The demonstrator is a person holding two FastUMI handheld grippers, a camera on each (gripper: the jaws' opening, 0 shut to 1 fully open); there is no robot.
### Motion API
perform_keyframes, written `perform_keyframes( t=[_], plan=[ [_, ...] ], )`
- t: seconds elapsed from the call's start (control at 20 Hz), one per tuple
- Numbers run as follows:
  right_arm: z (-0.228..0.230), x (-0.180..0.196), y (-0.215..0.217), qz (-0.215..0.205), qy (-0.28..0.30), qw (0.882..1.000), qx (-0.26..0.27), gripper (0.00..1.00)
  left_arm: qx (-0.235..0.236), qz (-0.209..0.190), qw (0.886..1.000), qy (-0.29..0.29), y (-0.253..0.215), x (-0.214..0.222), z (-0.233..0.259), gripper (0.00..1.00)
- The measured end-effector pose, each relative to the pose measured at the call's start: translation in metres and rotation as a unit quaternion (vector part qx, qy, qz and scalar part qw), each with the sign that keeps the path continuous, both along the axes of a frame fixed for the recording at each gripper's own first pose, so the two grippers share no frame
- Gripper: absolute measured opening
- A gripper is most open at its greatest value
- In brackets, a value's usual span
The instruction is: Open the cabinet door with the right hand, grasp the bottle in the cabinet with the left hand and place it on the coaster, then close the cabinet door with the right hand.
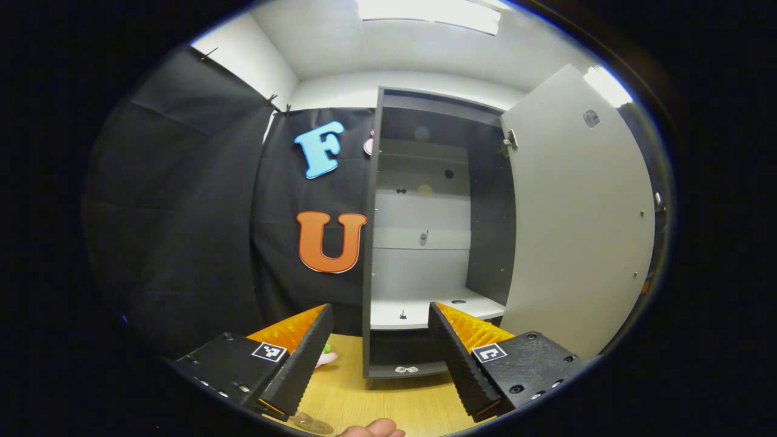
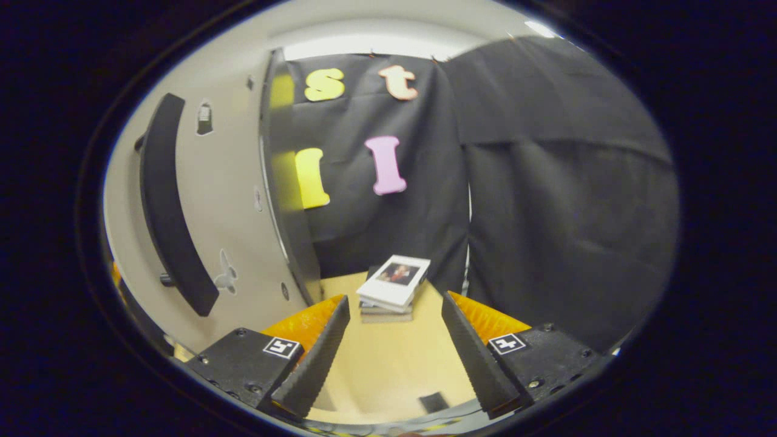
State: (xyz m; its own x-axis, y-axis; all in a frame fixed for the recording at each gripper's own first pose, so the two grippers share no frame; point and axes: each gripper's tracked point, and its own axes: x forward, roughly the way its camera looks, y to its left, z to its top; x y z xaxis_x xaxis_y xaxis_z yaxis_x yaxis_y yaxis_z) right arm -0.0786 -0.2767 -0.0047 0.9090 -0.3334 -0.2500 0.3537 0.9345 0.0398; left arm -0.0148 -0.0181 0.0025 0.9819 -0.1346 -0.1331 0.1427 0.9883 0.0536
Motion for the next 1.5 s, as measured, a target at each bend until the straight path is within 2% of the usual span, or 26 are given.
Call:
perform_keyframes(
  t=[0.05,0.1,0.15,0.25,0.35,0.5,0.6,0.7,0.75,0.8,0.9,0.95,1.0,1.15,1.4,1.5],
  plan=[
    [0.016,0.006,-0.01,0.001,-0.012,0.998,-0.061,0.98,0.005,-0.005,1.0,-0.002,-0.013,0.002,0.006,0.95],
    [0.029,0.014,-0.013,0.017,-0.027,0.995,-0.09,0.98,0.009,-0.009,1.0,-0.008,-0.025,0.004,0.012,0.95],
    [0.04,0.024,0.002,0.051,-0.036,0.995,-0.084,0.93,0.017,-0.008,1.0,-0.011,-0.035,0.005,0.013,0.95],
    [0.043,0.036,0.019,0.105,-0.04,0.993,-0.041,0.98,0.032,0.002,0.999,-0.008,-0.049,0.007,0.006,0.95],
    [0.06,0.041,0.028,0.148,-0.056,0.987,0.006,1.0,0.03,0.004,0.999,0.018,-0.066,0.005,-0.012,0.95],
    [0.091,0.038,0.038,0.189,-0.08,0.977,0.049,0.99,0.031,-0.003,0.999,0.034,-0.083,0.001,-0.021,0.96],
    [0.097,0.034,0.061,0.216,-0.079,0.971,0.061,0.96,0.03,-0.019,0.999,0.042,-0.089,0.004,-0.028,0.96],
    [0.101,0.034,0.071,0.215,-0.078,0.972,0.058,0.92,0.027,-0.037,0.998,0.037,-0.093,0.013,-0.03,0.96],
    [0.099,0.03,0.073,0.209,-0.076,0.973,0.067,0.95,0.025,-0.045,0.998,0.042,-0.096,0.017,-0.034,0.96],
    [0.095,0.029,0.075,0.202,-0.071,0.974,0.077,0.92,0.017,-0.053,0.997,0.05,-0.097,0.02,-0.038,0.96],
    [0.088,0.028,0.086,0.187,-0.063,0.975,0.106,0.92,0.0,-0.075,0.996,0.05,-0.098,0.028,-0.039,1.0],
    [0.085,0.027,0.092,0.179,-0.062,0.976,0.109,0.92,0.001,-0.08,0.995,0.053,-0.096,0.034,-0.041,0.96],
    [0.085,0.026,0.098,0.172,-0.063,0.977,0.11,0.98,0.001,-0.083,0.995,0.059,-0.093,0.038,-0.042,0.96],
    [0.086,0.023,0.125,0.168,-0.061,0.977,0.117,0.98,-0.013,-0.1,0.994,0.048,-0.089,0.048,-0.034,0.96],
    [0.093,0.034,0.171,0.199,-0.046,0.974,0.101,0.98,-0.021,-0.097,0.994,0.049,-0.064,0.047,-0.04,0.96],
    [0.091,0.041,0.192,0.22,-0.035,0.97,0.096,0.98,-0.008,-0.087,0.995,0.043,-0.046,0.044,-0.04,0.96]
  ],
)
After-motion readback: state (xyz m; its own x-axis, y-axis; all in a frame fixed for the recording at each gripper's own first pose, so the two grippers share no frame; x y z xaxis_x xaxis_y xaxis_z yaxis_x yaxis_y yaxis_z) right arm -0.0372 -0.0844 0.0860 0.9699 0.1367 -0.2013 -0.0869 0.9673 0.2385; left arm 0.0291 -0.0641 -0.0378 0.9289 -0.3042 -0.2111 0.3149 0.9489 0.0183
